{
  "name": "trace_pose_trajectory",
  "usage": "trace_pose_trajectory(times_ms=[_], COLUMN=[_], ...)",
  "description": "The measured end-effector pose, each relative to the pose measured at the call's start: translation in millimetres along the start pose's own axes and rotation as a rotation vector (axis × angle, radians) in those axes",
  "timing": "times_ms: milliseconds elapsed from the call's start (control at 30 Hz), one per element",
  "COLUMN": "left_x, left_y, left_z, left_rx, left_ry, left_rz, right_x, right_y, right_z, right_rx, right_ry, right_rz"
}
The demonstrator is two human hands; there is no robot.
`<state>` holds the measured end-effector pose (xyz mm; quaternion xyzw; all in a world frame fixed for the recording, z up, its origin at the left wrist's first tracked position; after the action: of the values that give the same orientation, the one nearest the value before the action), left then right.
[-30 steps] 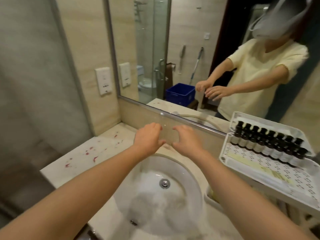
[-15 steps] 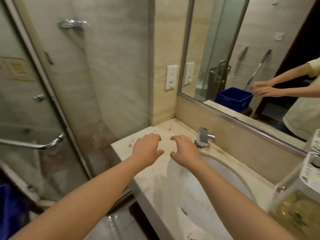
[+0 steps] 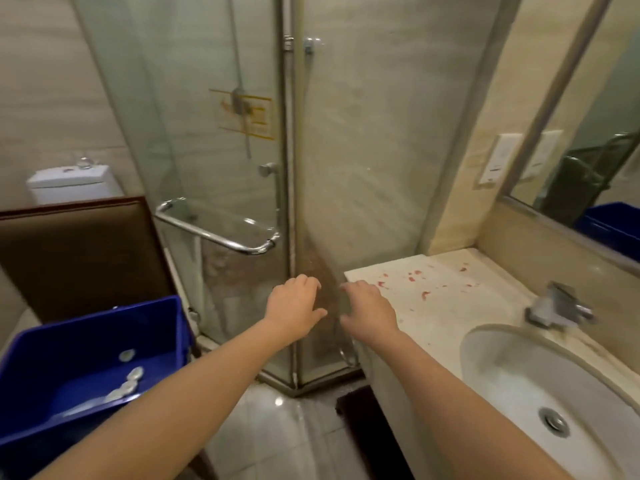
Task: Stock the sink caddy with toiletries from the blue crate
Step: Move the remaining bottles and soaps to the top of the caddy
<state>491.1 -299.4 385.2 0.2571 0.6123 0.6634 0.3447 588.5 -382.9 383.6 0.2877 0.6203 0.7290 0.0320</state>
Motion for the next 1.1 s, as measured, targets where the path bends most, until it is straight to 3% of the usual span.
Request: trace_pose_trajectory(times_ms=[633, 1100], left_x=[281, 422], left_y=[0, -43], left_z=[-142, -200], left_rx=[0.02, 0.094], left_ry=[0.525, 0.84], left_rz=[-0.025, -0.076], right_x=[283, 405], right_y=[-147, -271], right_z=[52, 95], right_rx=[0.255, 0.504], right_ry=[0.461, 0.704], right_rz=[0.052, -0.01])
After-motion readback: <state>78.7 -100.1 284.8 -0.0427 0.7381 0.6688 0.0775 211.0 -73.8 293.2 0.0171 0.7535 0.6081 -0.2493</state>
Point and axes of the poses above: each hand's wrist, its own z-axis towards the middle knuckle, its own y-axis out of the back of the hand, x = y × z, the point moved 9 cm from there along z, towards the middle knuckle, and after that the axes turned 4 degrees about z, right-handed, at the moved point
